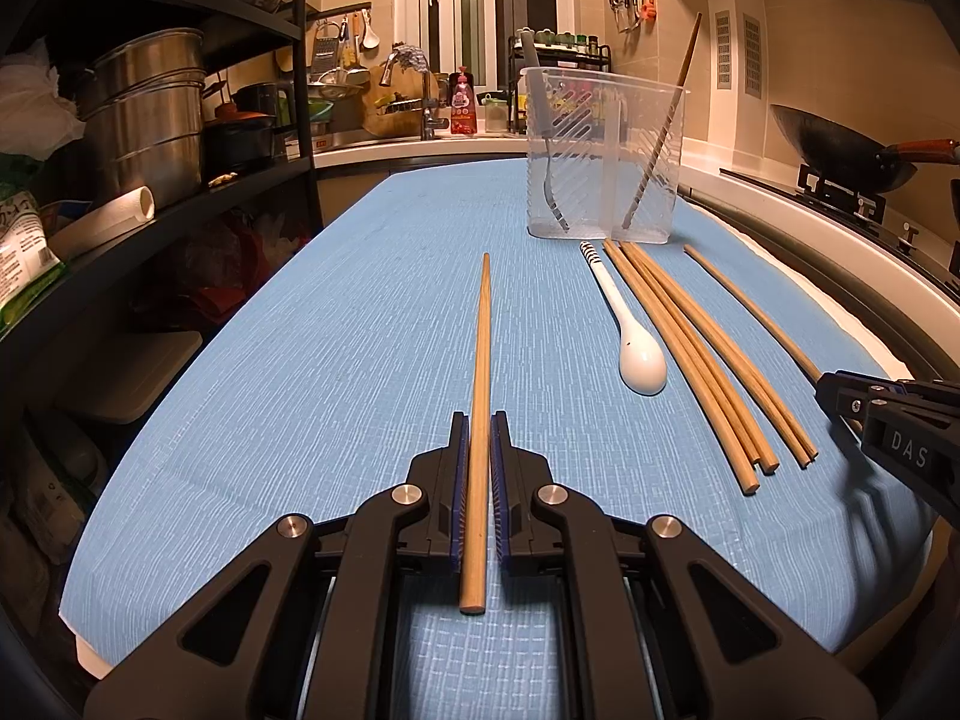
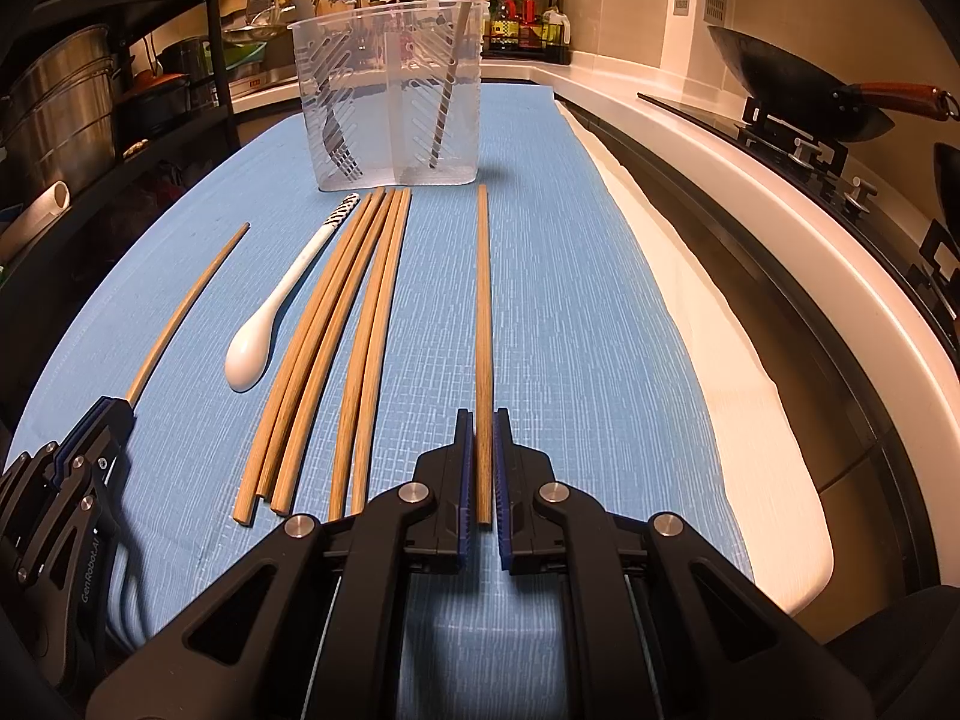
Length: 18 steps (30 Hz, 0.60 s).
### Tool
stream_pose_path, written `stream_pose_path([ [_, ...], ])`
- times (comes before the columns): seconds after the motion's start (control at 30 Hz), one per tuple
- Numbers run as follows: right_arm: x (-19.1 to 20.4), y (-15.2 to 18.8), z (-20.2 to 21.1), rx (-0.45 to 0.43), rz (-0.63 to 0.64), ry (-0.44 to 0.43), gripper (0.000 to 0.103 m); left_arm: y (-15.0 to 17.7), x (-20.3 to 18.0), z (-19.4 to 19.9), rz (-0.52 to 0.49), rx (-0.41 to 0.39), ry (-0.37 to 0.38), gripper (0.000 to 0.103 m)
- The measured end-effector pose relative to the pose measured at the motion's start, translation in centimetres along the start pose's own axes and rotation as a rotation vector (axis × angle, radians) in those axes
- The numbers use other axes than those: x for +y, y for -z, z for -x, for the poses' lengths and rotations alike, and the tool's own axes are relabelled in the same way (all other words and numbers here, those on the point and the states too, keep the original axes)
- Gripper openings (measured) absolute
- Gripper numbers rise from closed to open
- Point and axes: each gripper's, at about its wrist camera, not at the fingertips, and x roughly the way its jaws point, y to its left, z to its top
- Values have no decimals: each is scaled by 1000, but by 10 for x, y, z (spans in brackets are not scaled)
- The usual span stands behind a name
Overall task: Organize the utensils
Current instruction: 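Hold the chopstick in the left tool while the right tool holds its chopstick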
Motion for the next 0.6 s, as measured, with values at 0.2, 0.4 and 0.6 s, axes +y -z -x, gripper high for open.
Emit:
stream_pose_path([
  [0.2, 0, 0, 0, 0, 1, 1, 6, -1, 0, 0, -1, 0, 0, 7],
  [0.4, -1, -1, 0, 2, -4, -11, 5, -1, 0, 0, -1, 0, 0, 7],
  [0.6, 0, -1, 0, 2, -1, -9, 5, -1, -1, 0, -1, 1, 1, 7],
])
